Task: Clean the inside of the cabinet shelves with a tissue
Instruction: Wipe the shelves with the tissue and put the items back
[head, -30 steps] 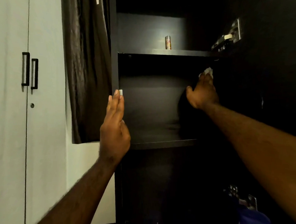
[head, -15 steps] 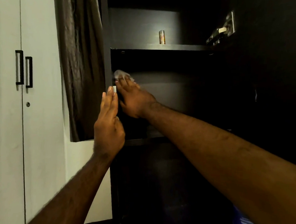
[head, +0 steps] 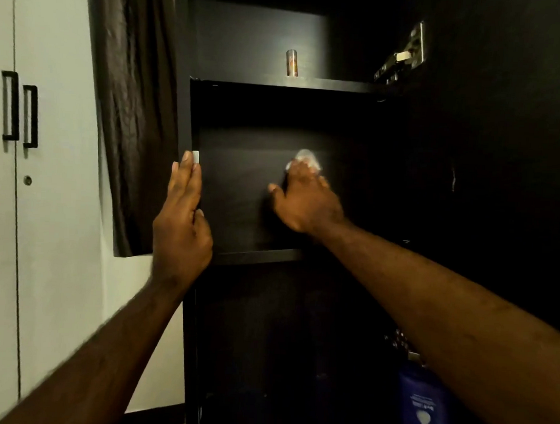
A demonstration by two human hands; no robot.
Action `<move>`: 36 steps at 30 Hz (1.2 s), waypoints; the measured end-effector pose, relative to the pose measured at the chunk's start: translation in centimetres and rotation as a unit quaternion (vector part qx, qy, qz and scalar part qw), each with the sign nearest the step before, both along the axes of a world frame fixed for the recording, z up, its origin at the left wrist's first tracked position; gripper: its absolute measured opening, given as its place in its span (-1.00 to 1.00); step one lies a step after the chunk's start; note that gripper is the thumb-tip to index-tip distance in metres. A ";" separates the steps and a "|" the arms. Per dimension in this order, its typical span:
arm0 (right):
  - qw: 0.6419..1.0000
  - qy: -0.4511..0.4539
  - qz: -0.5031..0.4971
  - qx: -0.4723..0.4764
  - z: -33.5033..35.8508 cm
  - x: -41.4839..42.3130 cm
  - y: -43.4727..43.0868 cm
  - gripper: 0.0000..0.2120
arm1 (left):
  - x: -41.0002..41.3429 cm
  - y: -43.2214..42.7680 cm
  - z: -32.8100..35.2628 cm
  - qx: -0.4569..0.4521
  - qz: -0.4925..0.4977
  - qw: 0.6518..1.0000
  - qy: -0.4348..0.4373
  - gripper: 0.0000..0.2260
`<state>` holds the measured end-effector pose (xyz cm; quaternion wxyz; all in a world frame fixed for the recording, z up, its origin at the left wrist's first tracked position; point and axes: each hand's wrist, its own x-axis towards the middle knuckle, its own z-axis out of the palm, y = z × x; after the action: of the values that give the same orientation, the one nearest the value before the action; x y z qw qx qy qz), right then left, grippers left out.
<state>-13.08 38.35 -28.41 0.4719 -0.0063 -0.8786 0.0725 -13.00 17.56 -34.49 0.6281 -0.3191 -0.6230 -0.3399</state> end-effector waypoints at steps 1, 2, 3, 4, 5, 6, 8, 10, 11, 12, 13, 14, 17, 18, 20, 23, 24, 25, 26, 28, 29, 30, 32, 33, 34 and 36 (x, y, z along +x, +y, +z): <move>0.998 -0.005 -0.041 -0.044 0.1 0.0 1.6 -0.21 | 0.1 0.0 0.0 0.000 0.000 1.000 0.000 -0.33; 0.992 -0.015 -0.079 -0.094 0.2 0.0 3.2 -0.16 | 0.1 0.0 0.0 0.002 -0.002 1.000 -0.001 -0.33; 0.984 -0.021 -0.101 -0.146 0.1 0.2 4.6 -0.13 | 0.2 0.0 0.0 0.003 -0.004 1.000 -0.003 -0.33; 0.976 -0.026 -0.106 -0.190 0.1 0.0 5.6 -0.12 | 0.2 0.0 0.0 0.003 -0.005 1.000 -0.004 -0.33; 0.971 -0.023 -0.096 -0.217 0.2 -0.2 6.2 -0.12 | 0.2 -0.1 0.1 0.003 -0.005 1.000 -0.003 -0.33; 0.972 -0.018 -0.090 -0.218 0.7 -0.4 6.6 -0.13 | 0.1 -0.1 0.1 0.003 -0.006 1.000 -0.002 -0.33; 0.980 -0.005 -0.084 -0.180 2.7 -0.9 7.4 -0.16 | 0.0 -0.2 0.2 0.002 -0.008 1.000 0.002 -0.33; 0.989 0.003 -0.077 -0.125 5.4 -0.9 8.4 -0.22 | -0.2 -0.2 0.2 0.000 -0.006 1.000 0.004 -0.33; 0.992 0.001 -0.078 -0.102 6.7 -0.8 8.9 -0.25 | -0.2 -0.2 0.2 0.001 -0.006 1.000 0.003 -0.33; 0.993 -0.002 -0.080 -0.089 7.4 -0.7 9.2 -0.27 | -0.2 -0.1 0.1 0.002 -0.008 1.000 0.001 -0.33; 0.993 -0.005 -0.086 -0.083 7.6 -0.8 9.3 -0.27 | -0.2 -0.1 0.1 0.002 -0.009 1.000 0.000 -0.33; 0.993 -0.004 -0.092 -0.080 7.2 -0.6 9.0 -0.27 | -0.2 -0.1 0.0 0.002 -0.011 1.000 0.000 -0.33; 0.992 -0.024 -0.093 -0.085 2.9 -1.0 6.6 -0.25 | -0.2 0.0 0.0 0.004 -0.013 1.000 0.001 -0.33; 0.993 -0.035 -0.082 -0.071 1.2 -0.9 5.3 -0.24 | -0.2 0.0 0.1 0.007 -0.011 1.000 0.000 -0.33; 0.998 -0.059 -0.011 -0.031 -1.4 -0.2 1.9 -0.24 | 0.0 0.0 0.1 0.012 -0.007 1.000 0.001 -0.33; 0.985 -0.105 0.124 0.061 -1.9 0.9 -3.5 -0.33 | -0.1 0.0 0.1 0.006 -0.008 1.000 0.004 -0.32; 0.975 -0.132 0.143 0.111 -1.9 1.2 -5.1 -0.37 | -0.1 0.0 0.1 0.003 -0.011 1.000 0.005 -0.32; 0.963 -0.158 0.145 0.160 -1.9 1.0 -6.0 -0.40 | -0.1 0.0 0.1 0.001 -0.014 1.000 0.005 -0.33; 0.957 -0.171 0.139 0.190 -1.9 0.9 -6.5 -0.40 | -0.1 -0.1 0.1 0.000 -0.015 1.000 0.004 -0.33; 0.968 -0.153 0.104 0.171 -2.0 0.5 -5.8 -0.35 | -0.1 -0.2 0.1 -0.002 -0.017 1.000 0.004 -0.32; 0.980 -0.127 0.075 0.136 -1.8 0.2 -4.7 -0.32 | -0.1 -0.2 0.1 -0.002 -0.019 1.000 0.005 -0.32; 0.990 -0.099 0.035 0.090 -1.5 0.0 -3.1 -0.27 | -0.1 -0.2 0.0 -0.002 -0.020 1.000 0.005 -0.33; 0.996 -0.052 -0.061 -0.032 -0.6 -0.5 0.7 -0.18 | -0.1 -0.3 0.1 0.001 -0.016 1.000 0.005 -0.33; 0.988 -0.046 -0.099 -0.106 -0.2 -0.6 2.5 -0.15 | -0.1 -0.3 0.1 0.002 -0.016 1.000 0.006 -0.33; 0.975 -0.052 -0.120 -0.178 0.0 -0.5 3.8 -0.12 | 0.0 -0.3 0.1 0.004 -0.018 1.000 0.008 -0.33; 0.953 -0.074 -0.131 -0.262 -0.3 -0.4 4.3 -0.08 | -0.1 -0.1 0.1 0.004 -0.019 1.000 0.009 -0.32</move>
<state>-13.44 42.64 -28.68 0.3925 -0.2501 -0.8527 0.2372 -13.05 17.42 -34.41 0.6284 -0.3320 -0.6095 -0.3512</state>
